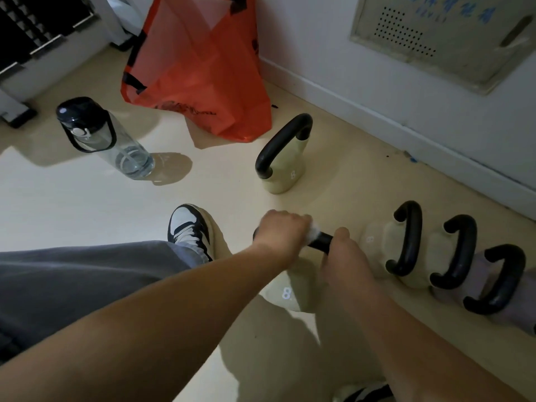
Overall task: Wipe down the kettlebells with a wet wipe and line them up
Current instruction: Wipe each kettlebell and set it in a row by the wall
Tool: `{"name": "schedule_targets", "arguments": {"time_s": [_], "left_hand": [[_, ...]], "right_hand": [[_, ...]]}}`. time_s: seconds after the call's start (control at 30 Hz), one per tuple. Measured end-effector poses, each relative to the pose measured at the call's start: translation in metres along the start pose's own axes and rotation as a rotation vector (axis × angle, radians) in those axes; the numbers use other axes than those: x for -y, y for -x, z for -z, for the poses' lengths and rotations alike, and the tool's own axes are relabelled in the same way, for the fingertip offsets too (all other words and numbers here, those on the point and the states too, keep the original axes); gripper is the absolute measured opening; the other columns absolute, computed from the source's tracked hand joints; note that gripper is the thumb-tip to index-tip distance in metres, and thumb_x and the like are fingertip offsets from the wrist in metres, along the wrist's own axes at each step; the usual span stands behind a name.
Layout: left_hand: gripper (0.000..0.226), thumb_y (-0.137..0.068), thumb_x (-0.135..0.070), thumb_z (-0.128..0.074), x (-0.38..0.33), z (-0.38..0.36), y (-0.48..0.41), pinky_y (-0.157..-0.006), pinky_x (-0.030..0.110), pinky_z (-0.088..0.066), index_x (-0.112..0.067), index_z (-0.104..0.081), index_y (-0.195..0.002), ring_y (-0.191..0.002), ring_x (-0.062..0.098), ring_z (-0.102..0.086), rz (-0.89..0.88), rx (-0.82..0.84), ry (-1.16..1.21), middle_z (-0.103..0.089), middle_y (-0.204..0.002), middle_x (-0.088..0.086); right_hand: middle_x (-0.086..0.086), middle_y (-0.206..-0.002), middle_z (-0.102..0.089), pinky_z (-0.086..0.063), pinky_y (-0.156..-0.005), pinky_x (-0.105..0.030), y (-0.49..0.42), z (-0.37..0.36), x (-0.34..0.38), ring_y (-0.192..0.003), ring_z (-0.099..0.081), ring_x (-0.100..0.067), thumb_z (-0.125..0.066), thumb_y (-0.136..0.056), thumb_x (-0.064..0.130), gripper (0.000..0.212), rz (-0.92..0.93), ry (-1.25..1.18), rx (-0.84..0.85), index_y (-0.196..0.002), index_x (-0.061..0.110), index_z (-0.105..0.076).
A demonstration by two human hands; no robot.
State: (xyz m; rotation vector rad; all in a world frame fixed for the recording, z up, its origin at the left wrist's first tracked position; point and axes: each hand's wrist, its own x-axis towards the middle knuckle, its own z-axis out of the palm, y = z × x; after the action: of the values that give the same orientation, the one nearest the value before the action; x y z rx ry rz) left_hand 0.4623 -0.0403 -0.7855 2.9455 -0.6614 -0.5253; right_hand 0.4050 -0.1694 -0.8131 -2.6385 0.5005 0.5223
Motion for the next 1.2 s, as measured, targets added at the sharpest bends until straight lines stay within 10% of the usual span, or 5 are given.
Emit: {"name": "schedule_targets", "arguments": {"time_s": [0.27,0.67,0.8,0.97,1.2], "left_hand": [[0.013,-0.095,-0.021,-0.056,0.005,-0.005,-0.004,-0.065,0.032,-0.038,-0.021,-0.052,-0.108,-0.087,0.027,-0.064,-0.207,-0.007,-0.017,-0.062,-0.092,-0.001],[0.017,-0.088,-0.035,-0.073,0.031,-0.068,0.044,-0.079,0.04,-0.06,-0.02,-0.068,-0.094,-0.082,0.023,-0.072,0.858,-0.123,1.402,-0.075,-0.091,0.008],[0.015,-0.085,-0.04,-0.059,0.042,-0.05,0.026,-0.071,0.037,-0.058,-0.025,-0.062,-0.086,-0.074,0.02,-0.067,0.643,-0.102,0.787,-0.069,-0.078,-0.004],[0.012,-0.093,-0.02,-0.06,0.007,-0.001,-0.007,-0.07,0.033,-0.041,-0.022,-0.049,-0.095,-0.071,0.023,-0.056,-0.109,0.031,-0.175,-0.056,-0.08,-0.002],[0.014,-0.096,-0.025,-0.052,-0.002,-0.006,-0.005,-0.071,0.033,-0.045,-0.021,-0.055,-0.11,-0.087,0.026,-0.065,-0.273,0.011,-0.067,-0.066,-0.097,0.0]], "right_hand": [[-0.007,-0.095,-0.055,-0.046,-0.064,-0.034,-0.007,0.003,-0.002,-0.09,-0.062,-0.03,-0.048,-0.098,0.011,0.015,-0.017,-0.027,0.079,-0.099,0.015,-0.033],[-0.011,-0.103,-0.061,-0.046,-0.064,-0.031,-0.004,0.008,0.007,-0.077,-0.056,-0.024,-0.058,-0.096,0.01,0.026,0.036,-0.021,0.027,-0.101,0.016,-0.033],[-0.01,-0.103,-0.061,-0.048,-0.065,-0.031,-0.003,0.006,0.006,-0.078,-0.057,-0.024,-0.059,-0.095,0.01,0.029,0.021,-0.001,0.031,-0.103,0.017,-0.032],[-0.004,-0.088,-0.052,-0.04,-0.058,-0.03,-0.008,0.0,0.004,-0.072,-0.054,-0.021,-0.057,-0.095,0.011,0.029,-0.03,0.031,0.052,-0.1,0.019,-0.03],[0.003,-0.082,-0.048,-0.031,-0.05,-0.028,-0.003,-0.007,-0.008,-0.072,-0.053,-0.022,-0.055,-0.094,0.013,0.026,0.071,0.004,0.01,-0.095,0.021,-0.031]]}}
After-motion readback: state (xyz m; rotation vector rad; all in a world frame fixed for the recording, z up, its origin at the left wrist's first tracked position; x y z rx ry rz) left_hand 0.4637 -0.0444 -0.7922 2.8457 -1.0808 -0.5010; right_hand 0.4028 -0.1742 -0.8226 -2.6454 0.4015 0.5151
